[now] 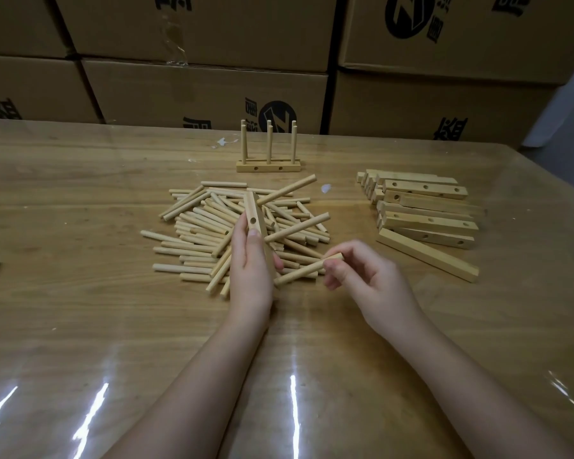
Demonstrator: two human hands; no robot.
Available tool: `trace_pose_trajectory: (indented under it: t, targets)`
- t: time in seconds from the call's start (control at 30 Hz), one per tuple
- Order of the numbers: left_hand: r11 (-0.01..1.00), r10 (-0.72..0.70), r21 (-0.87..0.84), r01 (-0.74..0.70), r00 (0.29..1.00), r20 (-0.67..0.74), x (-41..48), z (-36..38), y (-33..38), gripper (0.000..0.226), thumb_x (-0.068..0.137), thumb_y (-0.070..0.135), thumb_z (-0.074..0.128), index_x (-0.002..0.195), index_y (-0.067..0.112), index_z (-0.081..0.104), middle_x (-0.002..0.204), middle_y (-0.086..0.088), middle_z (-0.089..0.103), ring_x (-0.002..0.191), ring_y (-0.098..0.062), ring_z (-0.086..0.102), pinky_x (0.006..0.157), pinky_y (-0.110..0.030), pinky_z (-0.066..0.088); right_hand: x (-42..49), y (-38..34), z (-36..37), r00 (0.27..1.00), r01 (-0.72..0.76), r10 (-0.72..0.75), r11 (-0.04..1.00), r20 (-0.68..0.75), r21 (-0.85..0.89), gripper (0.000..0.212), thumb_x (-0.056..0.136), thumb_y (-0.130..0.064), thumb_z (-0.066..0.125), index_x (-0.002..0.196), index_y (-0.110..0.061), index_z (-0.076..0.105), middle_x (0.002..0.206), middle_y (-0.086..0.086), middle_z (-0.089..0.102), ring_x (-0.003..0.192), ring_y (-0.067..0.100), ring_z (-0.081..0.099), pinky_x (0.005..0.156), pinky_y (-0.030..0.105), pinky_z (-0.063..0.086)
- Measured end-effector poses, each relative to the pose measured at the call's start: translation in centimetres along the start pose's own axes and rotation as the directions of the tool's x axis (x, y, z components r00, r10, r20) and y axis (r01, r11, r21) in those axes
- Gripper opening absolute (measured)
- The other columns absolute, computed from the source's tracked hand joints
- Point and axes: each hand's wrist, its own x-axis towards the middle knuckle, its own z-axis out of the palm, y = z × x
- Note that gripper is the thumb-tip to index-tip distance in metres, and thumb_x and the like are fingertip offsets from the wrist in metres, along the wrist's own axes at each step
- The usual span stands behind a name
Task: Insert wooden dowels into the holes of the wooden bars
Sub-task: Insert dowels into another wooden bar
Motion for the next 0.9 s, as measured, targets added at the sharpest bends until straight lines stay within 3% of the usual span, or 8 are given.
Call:
trace_pose_trajectory:
  t: [0.1,0.17,0.23,0.33,0.43,0.6,0.77,0.9]
  targets:
    - [0.999,-0.04,0.002,0.04,0.999,0.018,0.4,-0.2,-0.3,0.033,0.102,0.037,0.029,0.134,0.044,0.034,0.069,0.001,0.063,0.053,0.003,0.056,0.051,-0.015,0.045,0.1,0.1,0.3,0.996,-0.045,0.058,0.982,-0.068,0.182,0.009,0.086,-0.015,0.058,0.091,-0.021,0.063,0.079,-0.003,0.069,0.076,0.007,0.066,0.069,0.015,0.05]
    - [0.998,-0.05,-0.032,0.051,0.998,0.026,0.6,-0.3,-0.7,0.038,0.101,0.042,0.029,0.139,0.043,0.03,0.064,0.008,0.066,0.06,0.0,0.061,0.057,-0.024,0.046,0.0,-0.1,0.4,0.992,-0.091,0.11,0.966,-0.064,0.242,0.023,0.079,-0.034,0.059,0.099,-0.023,0.061,0.085,0.001,0.068,0.083,0.012,0.067,0.074,0.02,0.052]
    - [0.992,-0.054,-0.118,0.055,0.998,0.016,1.0,-0.2,-1.1,0.043,0.101,0.044,0.031,0.142,0.033,0.03,0.073,0.006,0.071,0.077,-0.01,0.067,0.073,-0.036,0.052,-0.1,0.0,0.9,0.988,-0.145,0.154,0.958,-0.014,0.248,0.038,0.067,-0.047,0.059,0.101,-0.03,0.058,0.092,0.006,0.066,0.088,0.021,0.065,0.08,0.029,0.054]
    - [0.973,-0.083,-0.212,0.093,0.995,0.055,0.9,0.0,-0.9,0.047,0.097,0.049,0.034,0.133,0.019,0.044,0.093,-0.001,0.072,0.099,-0.034,0.064,0.095,-0.058,0.046,-0.3,0.1,2.2,0.979,-0.202,0.202,0.951,0.025,0.235,0.025,0.074,-0.035,0.066,0.097,-0.031,0.059,0.091,0.008,0.065,0.088,0.027,0.062,0.08,0.035,0.051]
    - [0.966,-0.065,-0.242,0.09,0.992,0.109,0.5,0.1,-0.8,0.043,0.099,0.048,0.034,0.115,0.015,0.055,0.1,-0.002,0.071,0.087,-0.032,0.065,0.083,-0.053,0.054,-0.5,0.5,3.5,0.969,-0.238,0.245,0.945,-0.005,0.222,0.022,0.077,-0.021,0.072,0.095,-0.029,0.062,0.083,0.002,0.066,0.08,0.025,0.062,0.076,0.036,0.051]
    - [0.907,-0.087,-0.394,0.147,0.982,0.167,0.5,0.4,-0.6,0.039,0.102,0.039,0.03,0.122,0.011,0.046,0.111,0.003,0.07,0.08,-0.017,0.069,0.069,-0.035,0.057,-0.5,0.5,4.4,0.954,-0.263,0.291,0.929,-0.076,0.261,0.024,0.076,-0.017,0.074,0.094,-0.026,0.062,0.077,0.005,0.066,0.069,0.014,0.058,0.071,0.033,0.051]
    - [0.833,-0.115,-0.51,0.213,0.969,0.218,0.5,0.4,-0.4,0.036,0.102,0.033,0.031,0.13,0.012,0.041,0.094,0.009,0.073,0.086,-0.014,0.07,0.075,-0.037,0.058,0.2,0.8,4.2,0.931,-0.27,0.328,0.914,-0.159,0.302,0.017,0.078,-0.014,0.071,0.089,-0.024,0.063,0.072,0.0,0.066,0.067,0.014,0.062,0.069,0.031,0.052]
    - [0.762,-0.129,-0.591,0.266,0.956,0.264,0.4,0.3,0.3,0.036,0.103,0.029,0.03,0.134,0.011,0.035,0.098,0.001,0.074,0.095,-0.021,0.07,0.082,-0.042,0.057,0.9,0.9,3.8,0.919,-0.28,0.347,0.909,-0.188,0.307,0.015,0.08,-0.012,0.07,0.082,-0.026,0.064,0.068,-0.004,0.066,0.064,0.009,0.062,0.066,0.024,0.051]
